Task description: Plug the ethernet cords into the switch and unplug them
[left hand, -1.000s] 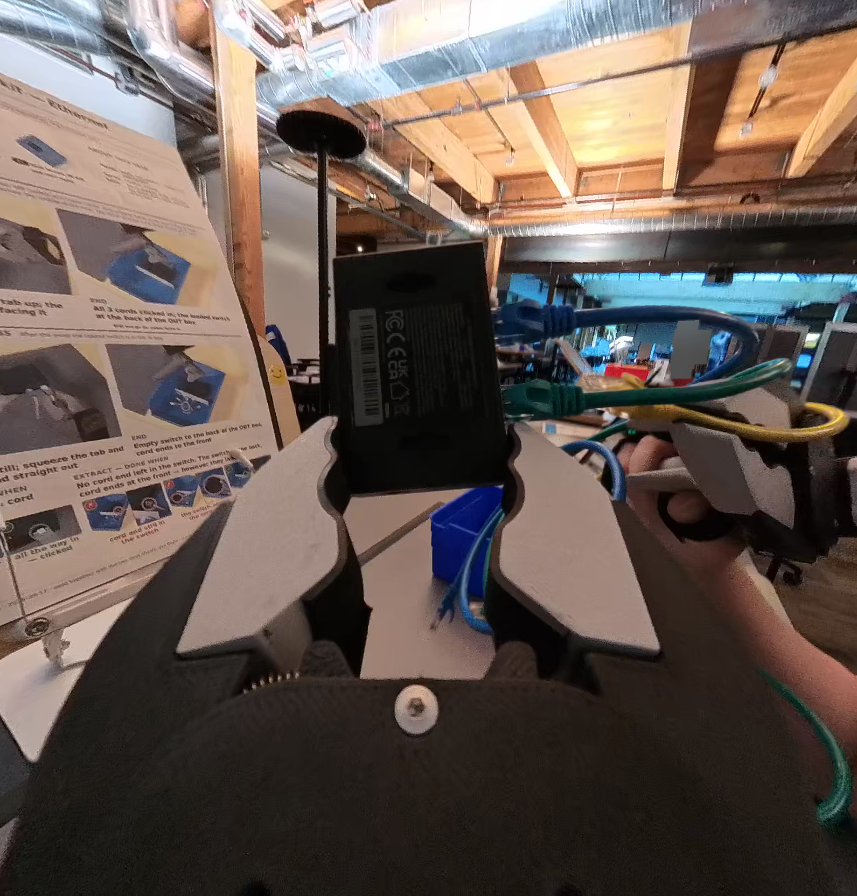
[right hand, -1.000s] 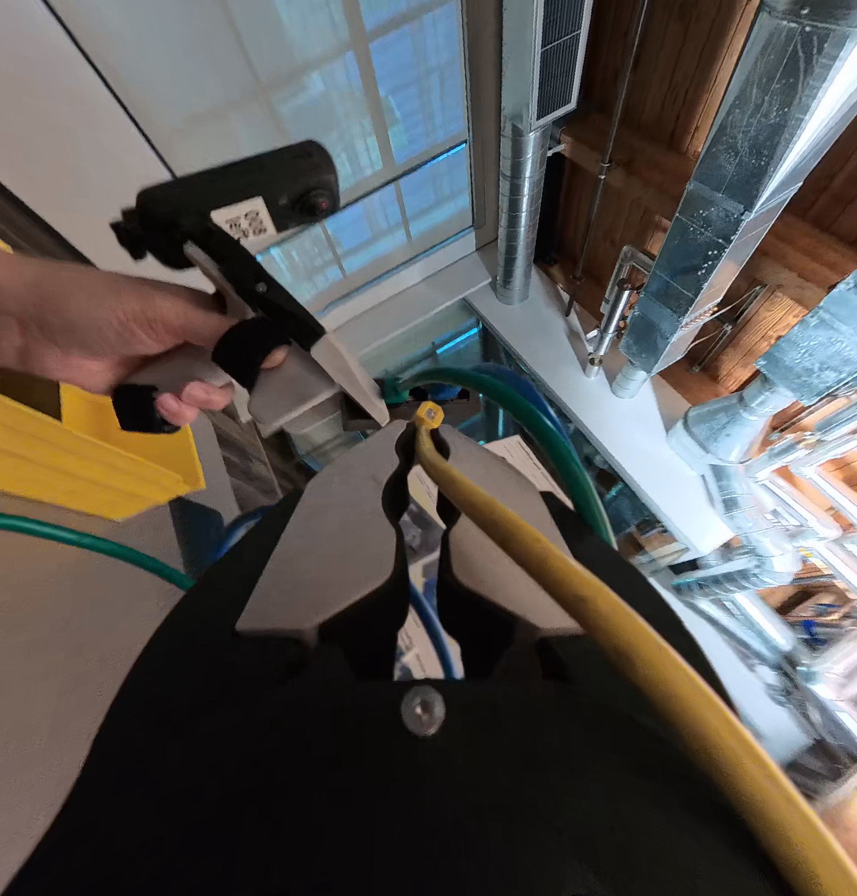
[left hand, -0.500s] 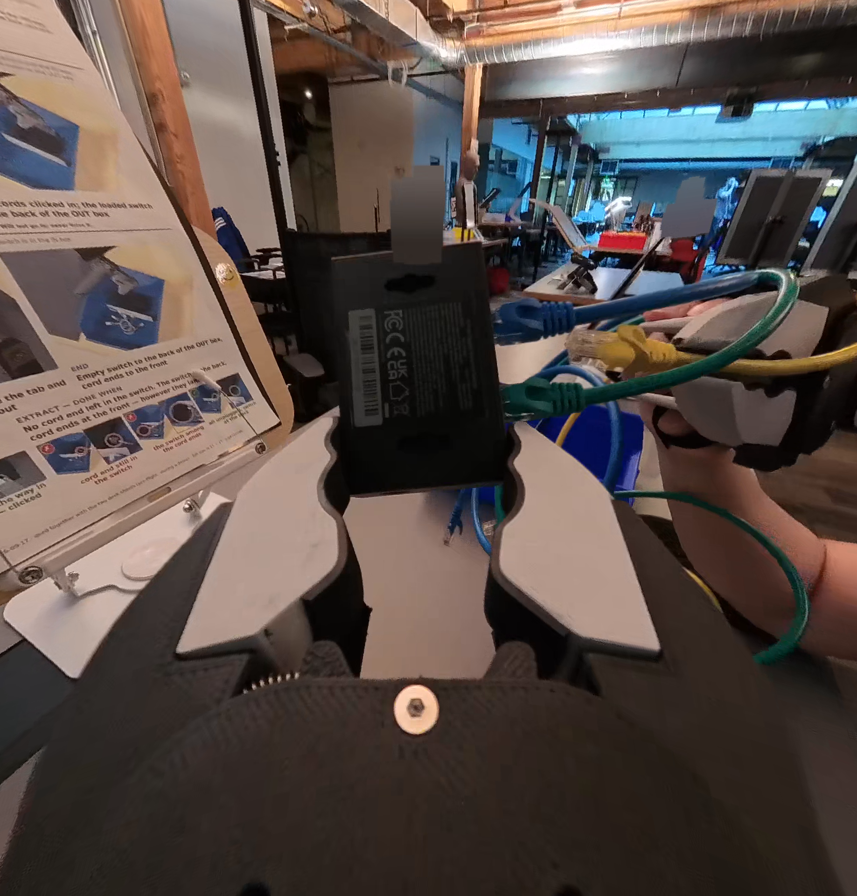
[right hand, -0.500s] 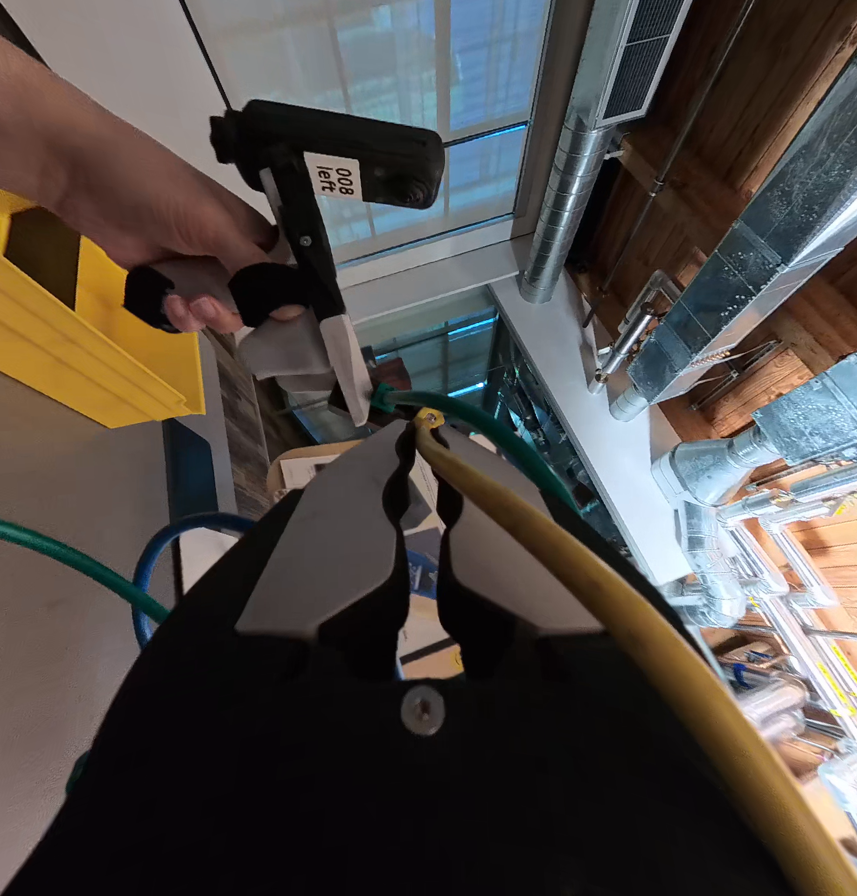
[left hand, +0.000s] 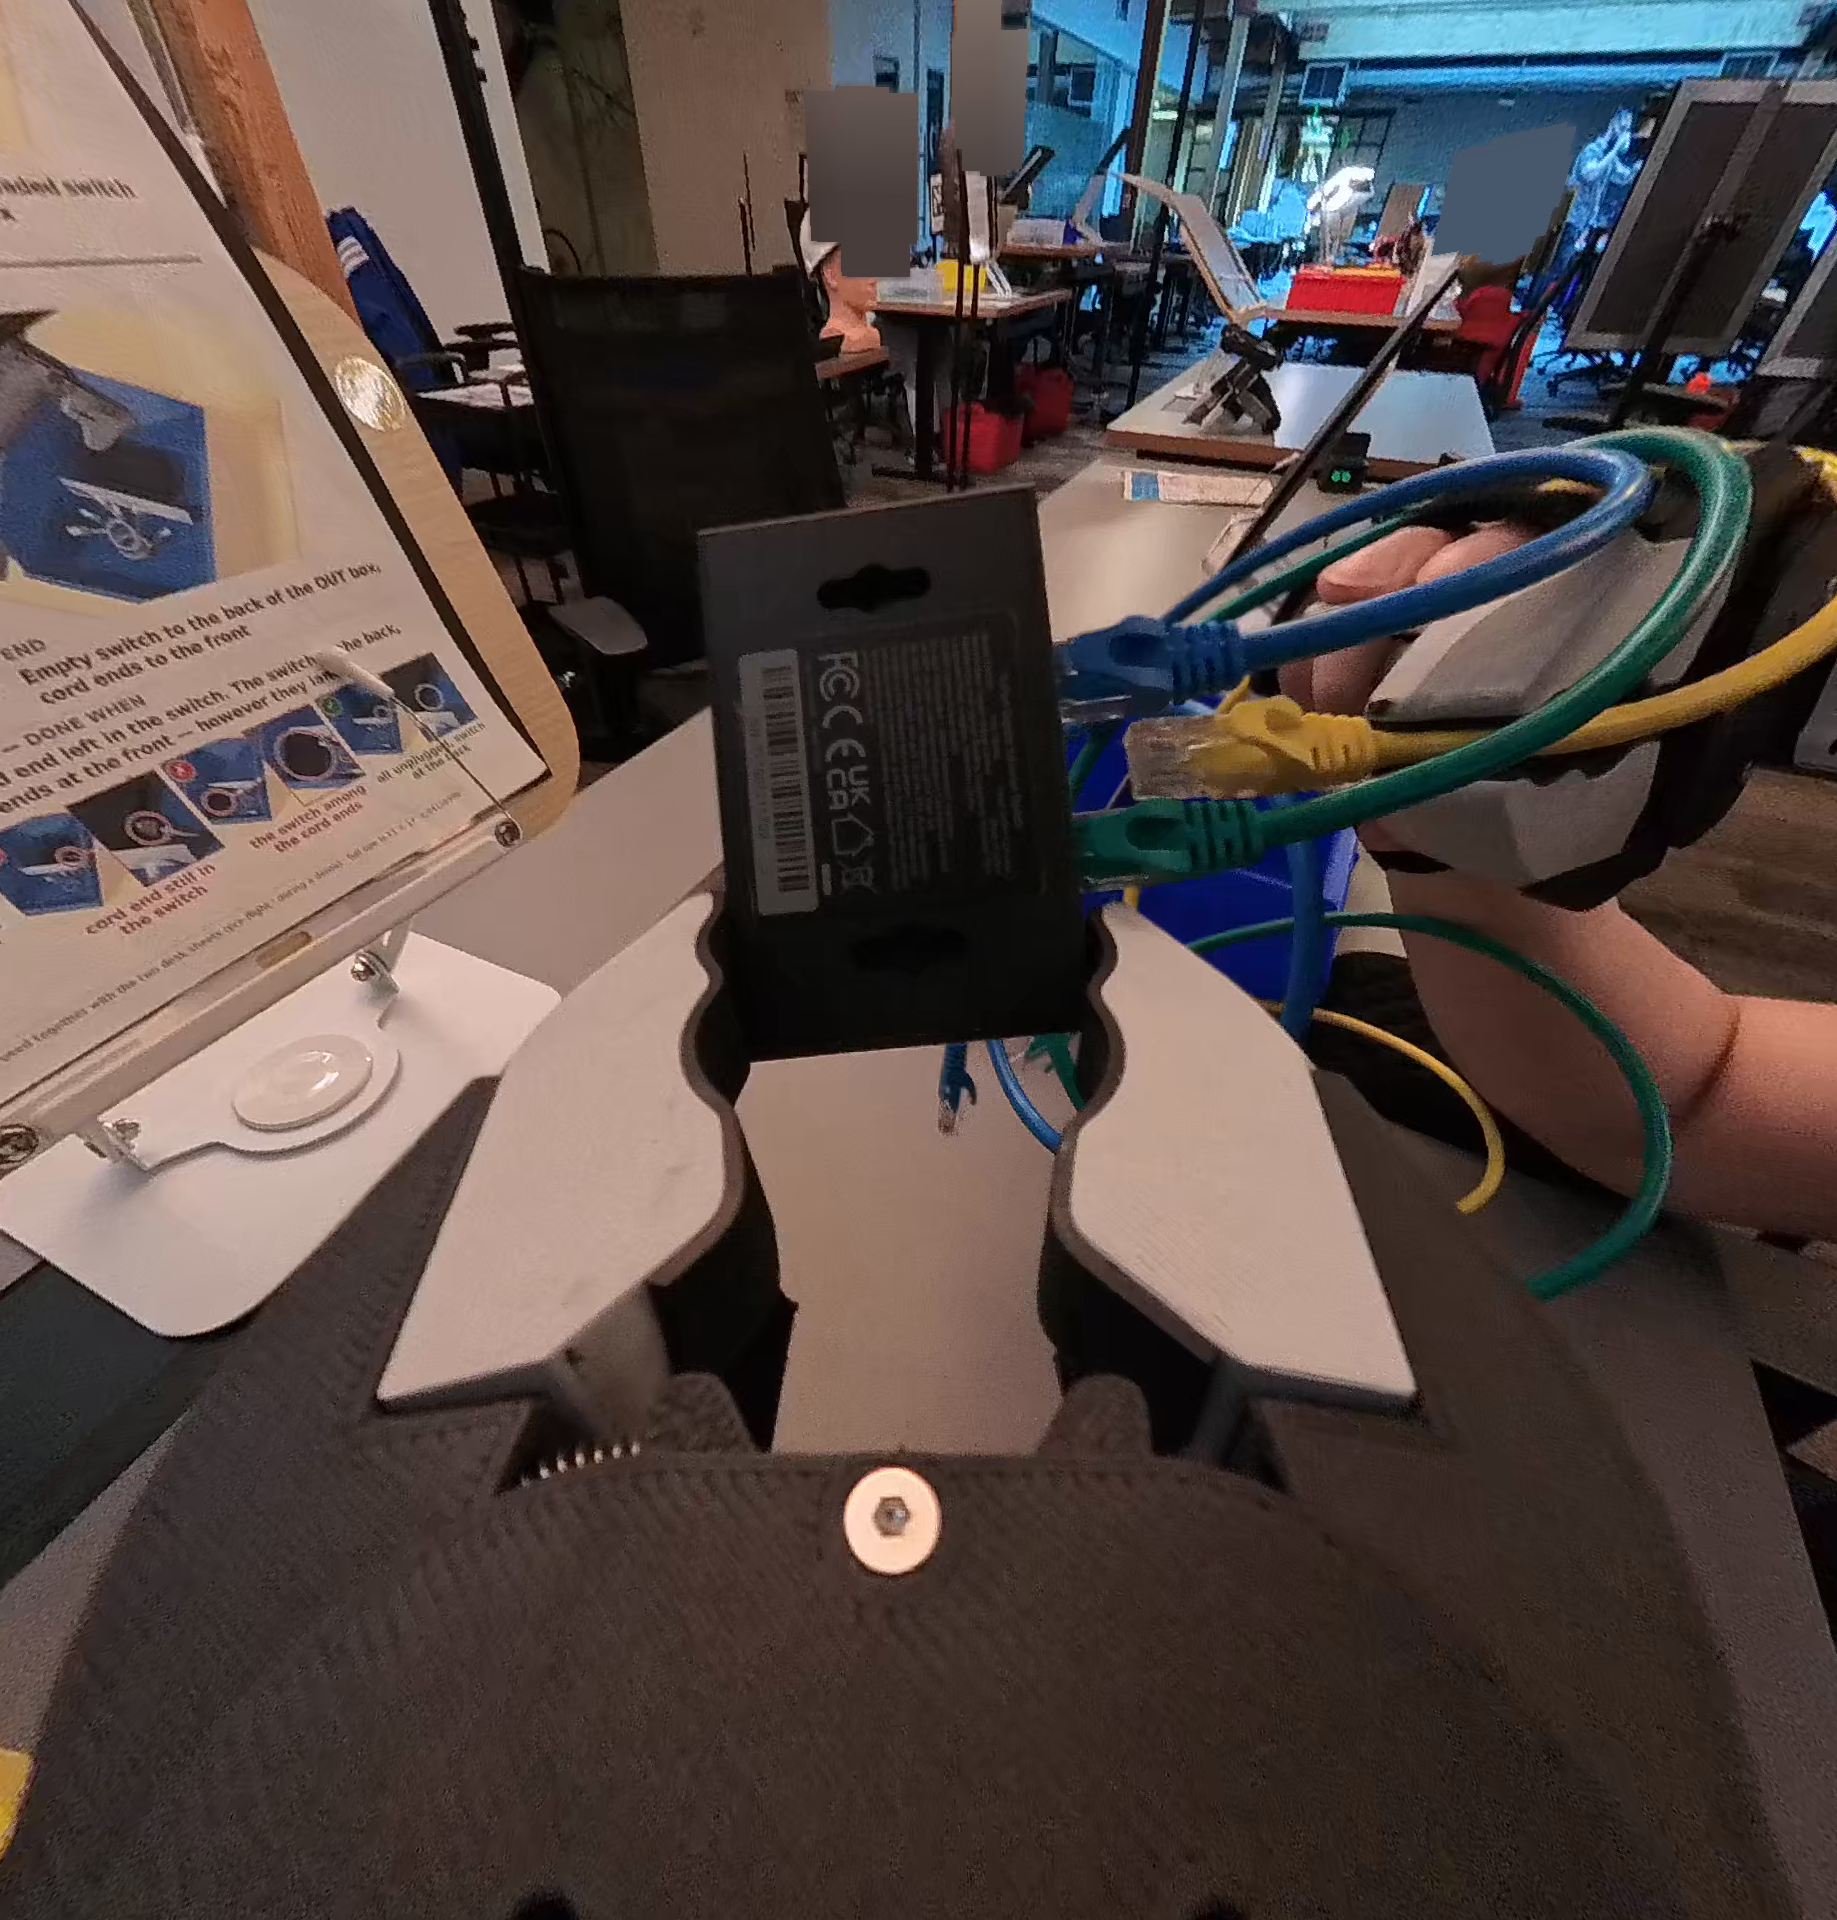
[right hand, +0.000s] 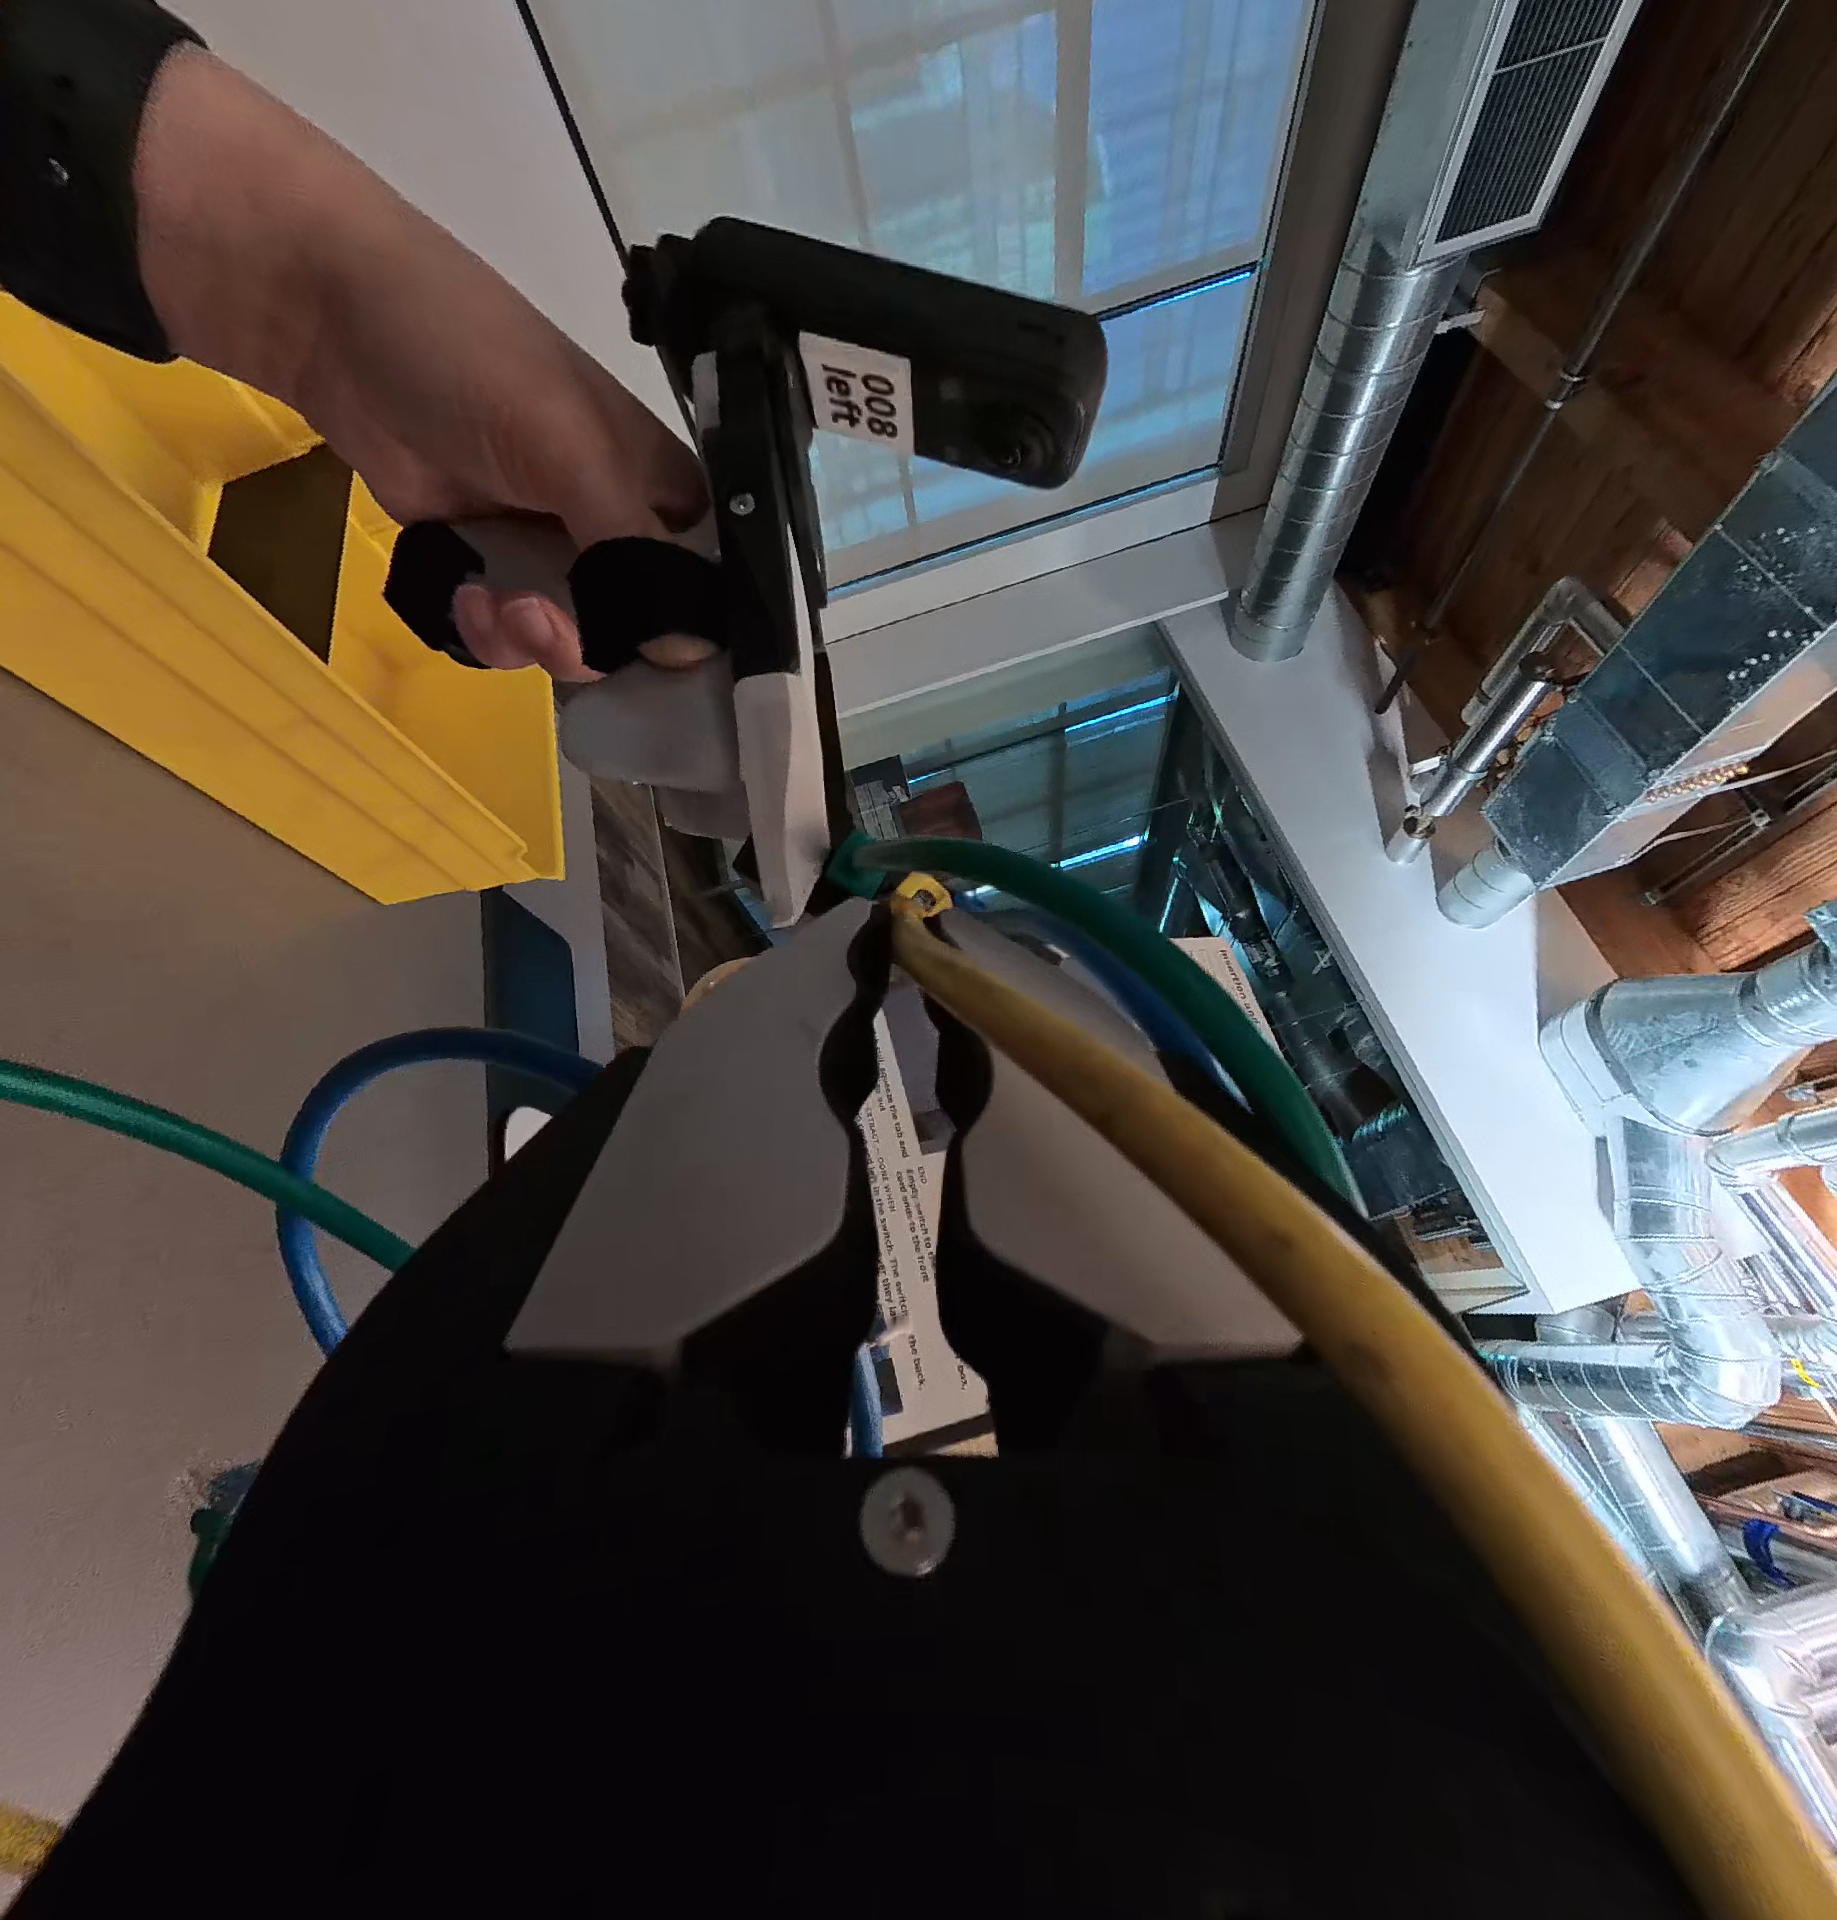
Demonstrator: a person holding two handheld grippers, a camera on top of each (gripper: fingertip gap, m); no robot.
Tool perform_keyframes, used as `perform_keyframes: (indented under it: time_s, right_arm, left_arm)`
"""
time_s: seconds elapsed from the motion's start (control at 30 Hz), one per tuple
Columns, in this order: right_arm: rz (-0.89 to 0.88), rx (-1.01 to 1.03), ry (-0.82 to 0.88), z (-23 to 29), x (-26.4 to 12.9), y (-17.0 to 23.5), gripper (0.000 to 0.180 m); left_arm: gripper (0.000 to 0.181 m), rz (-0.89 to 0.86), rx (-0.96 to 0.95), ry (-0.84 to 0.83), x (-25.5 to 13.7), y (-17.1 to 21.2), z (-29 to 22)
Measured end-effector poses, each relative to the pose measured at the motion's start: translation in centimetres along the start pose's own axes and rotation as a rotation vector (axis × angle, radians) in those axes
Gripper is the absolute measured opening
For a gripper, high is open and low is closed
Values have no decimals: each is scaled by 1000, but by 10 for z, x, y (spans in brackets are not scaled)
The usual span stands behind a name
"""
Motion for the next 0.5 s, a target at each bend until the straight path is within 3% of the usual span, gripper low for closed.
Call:
perform_keyframes:
  time_s: [0.5]
  right_arm:
    - [21, -5, -44, 10, 5, 3, 7]
  left_arm:
    - [61, 83, 72, -25, 3, 6, -4]
Point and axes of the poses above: each gripper's, where its closed fingertips meet, x out along the fingers, y out of its underside, z = x × y across the jaws, the point moved 4 cm from there along -x, back along the fingers, and after that the axes turned 1 degree about -x, right-handed, at the moved point
